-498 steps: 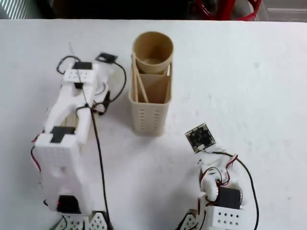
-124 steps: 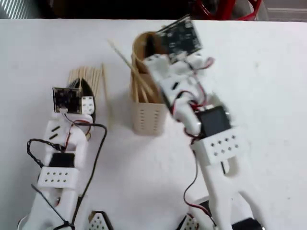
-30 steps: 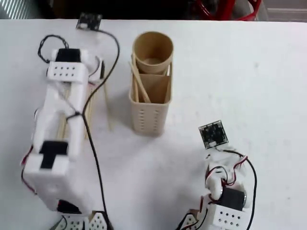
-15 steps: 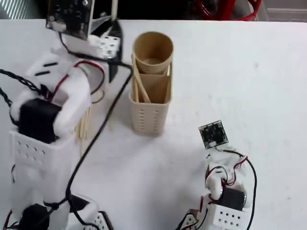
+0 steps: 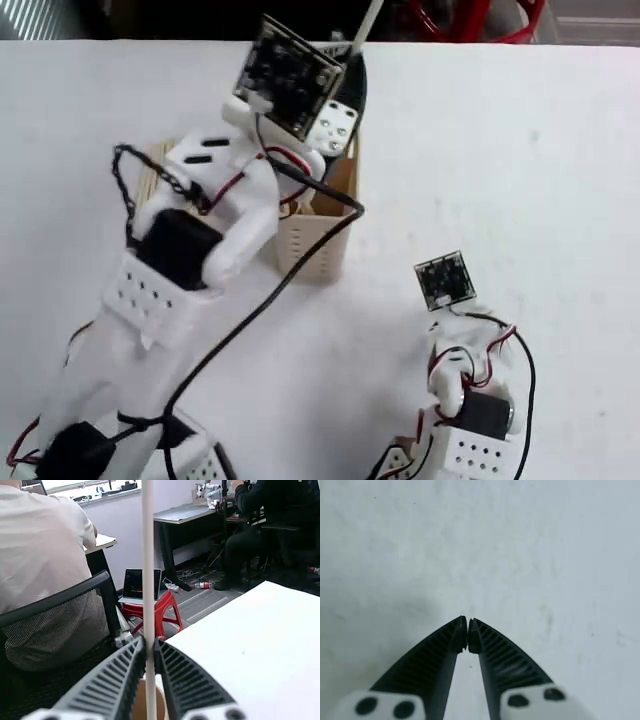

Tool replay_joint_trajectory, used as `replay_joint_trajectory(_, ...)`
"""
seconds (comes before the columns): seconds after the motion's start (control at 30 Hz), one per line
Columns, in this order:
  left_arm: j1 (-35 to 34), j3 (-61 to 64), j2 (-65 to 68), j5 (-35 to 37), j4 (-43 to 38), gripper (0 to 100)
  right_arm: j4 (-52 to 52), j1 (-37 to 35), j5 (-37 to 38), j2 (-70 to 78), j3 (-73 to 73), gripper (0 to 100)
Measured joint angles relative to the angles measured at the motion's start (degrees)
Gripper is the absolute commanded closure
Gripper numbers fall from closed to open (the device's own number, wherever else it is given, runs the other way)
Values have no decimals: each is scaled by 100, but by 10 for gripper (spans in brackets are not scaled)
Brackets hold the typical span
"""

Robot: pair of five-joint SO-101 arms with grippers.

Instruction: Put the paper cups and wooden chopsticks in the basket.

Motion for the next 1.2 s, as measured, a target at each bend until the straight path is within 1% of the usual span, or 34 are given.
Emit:
replay_joint_trajectory(0.3, -53, 1512, 0, -53, -756, 978, 0, 0, 0, 0, 0, 981)
replay_joint_trajectory(0.5, -519, 1626, 0, -53, -862, 976, 0, 0, 0, 0, 0, 981)
replay_joint_trajectory(0.63, -668, 1626, 0, -44, -624, 975, 0, 0, 0, 0, 0, 981)
replay_joint_trajectory(0.77, -668, 1626, 0, -53, -466, 909, 0, 0, 0, 0, 0, 981)
replay_joint_trajectory(0.87, -677, 1670, -141, -53, -466, 900, 0, 0, 0, 0, 0, 981)
replay_joint_trajectory(1.0, -677, 1758, -668, -53, -431, 900, 0, 0, 0, 0, 0, 981)
replay_joint_trajectory(1.2, -703, 1811, -1626, -53, 62, 900, 0, 0, 0, 0, 0, 981)
